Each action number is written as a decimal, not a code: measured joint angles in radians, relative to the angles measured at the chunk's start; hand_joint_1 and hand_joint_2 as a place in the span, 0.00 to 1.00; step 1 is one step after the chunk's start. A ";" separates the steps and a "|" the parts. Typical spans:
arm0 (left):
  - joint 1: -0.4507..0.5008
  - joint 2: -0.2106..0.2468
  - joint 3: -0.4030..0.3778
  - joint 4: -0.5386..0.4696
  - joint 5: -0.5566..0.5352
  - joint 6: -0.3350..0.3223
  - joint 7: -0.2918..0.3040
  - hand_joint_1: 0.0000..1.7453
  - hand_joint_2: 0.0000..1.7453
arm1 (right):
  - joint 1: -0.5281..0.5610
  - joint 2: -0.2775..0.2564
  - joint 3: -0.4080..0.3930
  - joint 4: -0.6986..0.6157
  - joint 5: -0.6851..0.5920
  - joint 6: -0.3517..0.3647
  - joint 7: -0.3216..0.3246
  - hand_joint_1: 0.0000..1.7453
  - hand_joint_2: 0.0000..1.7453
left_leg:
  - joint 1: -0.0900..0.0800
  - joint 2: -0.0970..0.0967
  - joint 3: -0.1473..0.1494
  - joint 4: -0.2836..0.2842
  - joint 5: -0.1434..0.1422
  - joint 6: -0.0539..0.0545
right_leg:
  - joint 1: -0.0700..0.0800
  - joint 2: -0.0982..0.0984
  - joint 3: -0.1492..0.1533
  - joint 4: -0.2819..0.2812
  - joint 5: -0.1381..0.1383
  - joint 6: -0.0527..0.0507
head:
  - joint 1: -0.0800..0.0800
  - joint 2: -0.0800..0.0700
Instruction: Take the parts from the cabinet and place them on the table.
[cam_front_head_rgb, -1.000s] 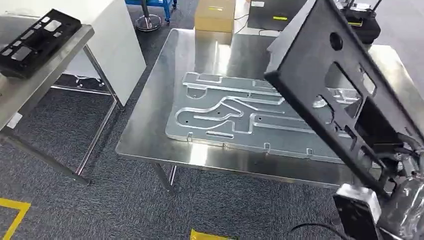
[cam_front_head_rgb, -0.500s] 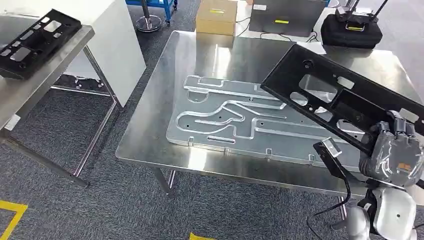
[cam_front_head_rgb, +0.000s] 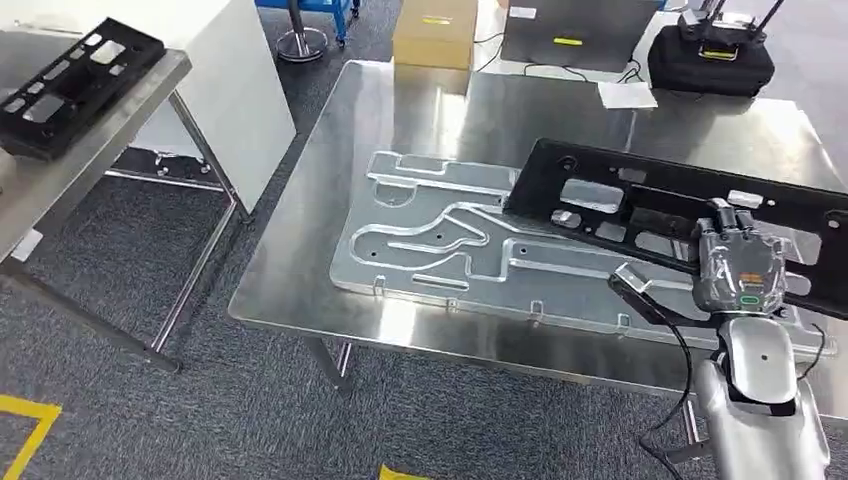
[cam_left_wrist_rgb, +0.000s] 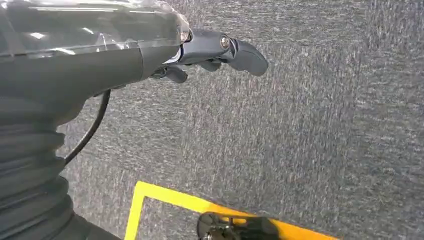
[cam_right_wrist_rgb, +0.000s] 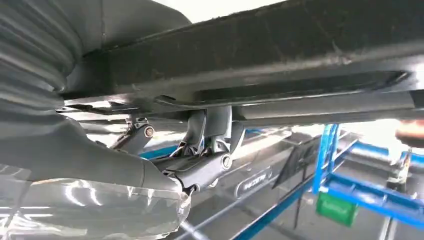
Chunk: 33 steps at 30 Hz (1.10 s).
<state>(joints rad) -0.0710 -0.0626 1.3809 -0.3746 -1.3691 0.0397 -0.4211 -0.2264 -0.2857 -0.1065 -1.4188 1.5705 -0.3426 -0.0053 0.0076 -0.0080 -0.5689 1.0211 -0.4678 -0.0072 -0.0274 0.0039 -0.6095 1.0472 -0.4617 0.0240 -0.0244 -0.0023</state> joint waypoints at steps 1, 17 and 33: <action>-0.001 0.001 -0.001 0.000 0.000 0.000 0.000 0.00 1.00 | -0.013 -0.009 0.018 0.021 0.000 0.000 -0.006 1.00 1.00 | 0.002 0.000 0.000 0.002 -0.006 -0.008 | -0.003 0.000 0.001 -0.005 0.002 -0.010 | 0.000 0.000; 0.007 0.015 -0.017 0.005 -0.015 0.005 0.012 0.00 0.00 | -0.058 0.000 0.074 0.215 0.000 -0.051 -0.060 0.00 1.00 | -0.006 0.005 -0.015 -0.017 0.032 0.035 | 0.013 -0.002 0.025 -0.006 -0.021 -0.004 | 0.002 0.000; 0.008 0.025 -0.018 0.019 -0.006 0.003 0.017 0.00 0.00 | -0.003 0.060 0.027 0.208 -0.068 -0.043 -0.097 0.00 1.00 | 0.002 0.003 -0.017 0.031 -0.020 -0.014 | -0.001 0.001 0.011 -0.014 0.006 -0.027 | 0.003 0.000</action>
<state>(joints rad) -0.0630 -0.0378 1.3626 -0.3555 -1.3752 0.0423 -0.4040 -0.2297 -0.2254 -0.0798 -1.2105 1.5025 -0.3853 -0.1027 0.0098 -0.0054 -0.5856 1.0523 -0.4880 -0.0208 -0.0287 0.0048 -0.5987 1.0331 -0.4555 -0.0026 -0.0214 -0.0023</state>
